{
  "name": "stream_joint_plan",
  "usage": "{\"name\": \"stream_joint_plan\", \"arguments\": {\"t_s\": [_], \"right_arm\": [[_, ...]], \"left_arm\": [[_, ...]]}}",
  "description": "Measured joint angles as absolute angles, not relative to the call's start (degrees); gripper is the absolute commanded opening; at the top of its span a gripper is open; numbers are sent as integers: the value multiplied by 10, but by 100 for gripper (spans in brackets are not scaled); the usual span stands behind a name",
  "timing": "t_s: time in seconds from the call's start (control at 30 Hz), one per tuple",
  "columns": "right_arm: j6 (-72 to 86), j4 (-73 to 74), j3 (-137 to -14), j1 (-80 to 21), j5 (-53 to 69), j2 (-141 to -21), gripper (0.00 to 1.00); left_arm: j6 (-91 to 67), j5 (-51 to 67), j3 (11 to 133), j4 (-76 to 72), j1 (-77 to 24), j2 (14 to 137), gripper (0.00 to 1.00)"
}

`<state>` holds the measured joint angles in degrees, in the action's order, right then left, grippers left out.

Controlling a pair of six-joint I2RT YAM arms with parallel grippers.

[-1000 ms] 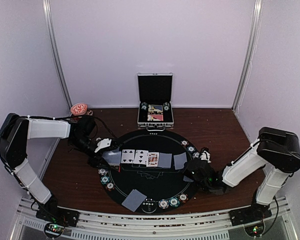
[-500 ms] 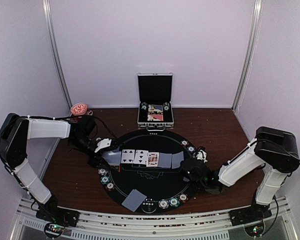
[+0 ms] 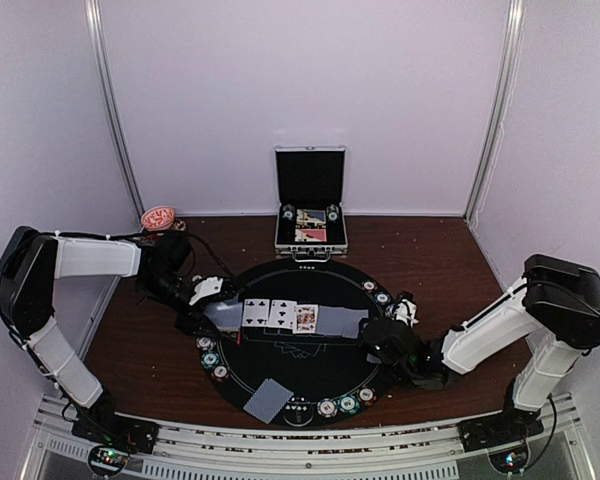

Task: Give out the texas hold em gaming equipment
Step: Place the poker card in the community card area, then place the face-down deck piles on the poker table mat.

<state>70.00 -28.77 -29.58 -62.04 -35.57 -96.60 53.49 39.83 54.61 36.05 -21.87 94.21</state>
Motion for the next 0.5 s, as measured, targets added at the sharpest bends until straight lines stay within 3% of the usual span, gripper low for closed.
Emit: {"name": "stream_joint_plan", "arguments": {"t_s": [0.2, 0.4, 0.5], "right_arm": [[685, -254, -298, -621, -378, -930, 56], [623, -185, -329, -621, -393, -866, 95], [579, -139, -367, -615, -375, -829, 100]], "left_arm": [[535, 398, 546, 360, -219, 942, 58], [535, 398, 546, 360, -219, 942, 58], [534, 396, 546, 359, -219, 942, 58]]}}
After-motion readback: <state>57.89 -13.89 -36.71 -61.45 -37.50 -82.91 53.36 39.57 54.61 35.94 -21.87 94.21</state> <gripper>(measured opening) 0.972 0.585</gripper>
